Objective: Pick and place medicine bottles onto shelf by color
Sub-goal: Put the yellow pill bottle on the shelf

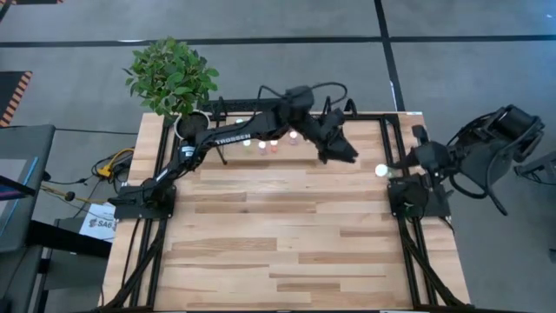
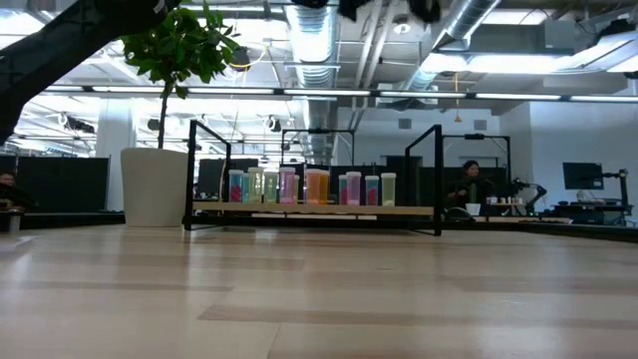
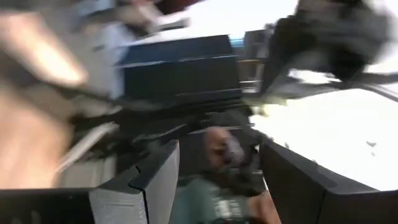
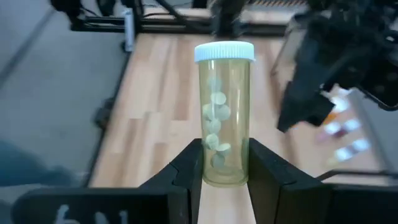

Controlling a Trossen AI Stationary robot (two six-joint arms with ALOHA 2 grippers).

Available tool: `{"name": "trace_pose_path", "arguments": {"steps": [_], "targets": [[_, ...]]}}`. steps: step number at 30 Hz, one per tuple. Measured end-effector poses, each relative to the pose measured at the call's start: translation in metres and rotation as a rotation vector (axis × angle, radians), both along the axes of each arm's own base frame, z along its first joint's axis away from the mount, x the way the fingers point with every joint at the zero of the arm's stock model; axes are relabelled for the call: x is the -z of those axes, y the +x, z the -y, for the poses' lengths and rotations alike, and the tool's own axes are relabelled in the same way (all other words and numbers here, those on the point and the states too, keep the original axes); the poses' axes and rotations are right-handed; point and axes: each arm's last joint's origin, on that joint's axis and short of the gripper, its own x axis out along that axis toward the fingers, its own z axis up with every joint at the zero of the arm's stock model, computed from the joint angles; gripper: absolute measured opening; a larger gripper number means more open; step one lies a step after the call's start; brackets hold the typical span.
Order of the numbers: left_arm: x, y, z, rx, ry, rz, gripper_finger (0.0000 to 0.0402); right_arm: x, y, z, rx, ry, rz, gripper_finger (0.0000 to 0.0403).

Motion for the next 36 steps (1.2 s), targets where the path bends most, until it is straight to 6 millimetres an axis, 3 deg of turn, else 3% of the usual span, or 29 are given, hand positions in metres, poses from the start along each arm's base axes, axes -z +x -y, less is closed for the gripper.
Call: {"name": "trace_pose_path", "arguments": {"steps": [4,9,13,17,22,28,32,36], "targets": [[0.035,-0.003,-0.001,-0.019,0.087,-0.256,0.0208,0.002,0.0,-0.004,0.003,0.168,-0.063,0.0112],[0.071,-0.018,0.009,-0.057,0.319,-0.522,0.0208,0.013,0.004,-0.012,0.051,0.336,-0.183,0.0112],[0.081,-0.024,0.021,-0.096,0.468,-0.624,0.0208,0.024,0.01,-0.016,0.114,0.424,-0.267,0.0113],[0.081,-0.019,0.042,-0.109,0.516,-0.608,0.0208,0.036,0.018,-0.018,0.16,0.451,-0.344,0.0113],[0.063,-0.023,0.066,-0.169,0.575,-0.581,0.0208,0.05,0.028,-0.017,0.187,0.431,-0.413,0.0113],[0.007,-0.051,0.094,-0.37,0.687,-0.481,0.0208,0.058,0.035,-0.013,0.158,0.353,-0.433,0.0113],[-0.027,-0.067,0.123,-0.5,0.848,-0.306,0.0208,0.059,0.041,-0.011,0.117,0.271,-0.412,0.0113],[-0.034,-0.068,0.15,-0.486,0.924,-0.192,0.0208,0.059,0.052,-0.01,0.072,0.215,-0.364,0.0113]]}}
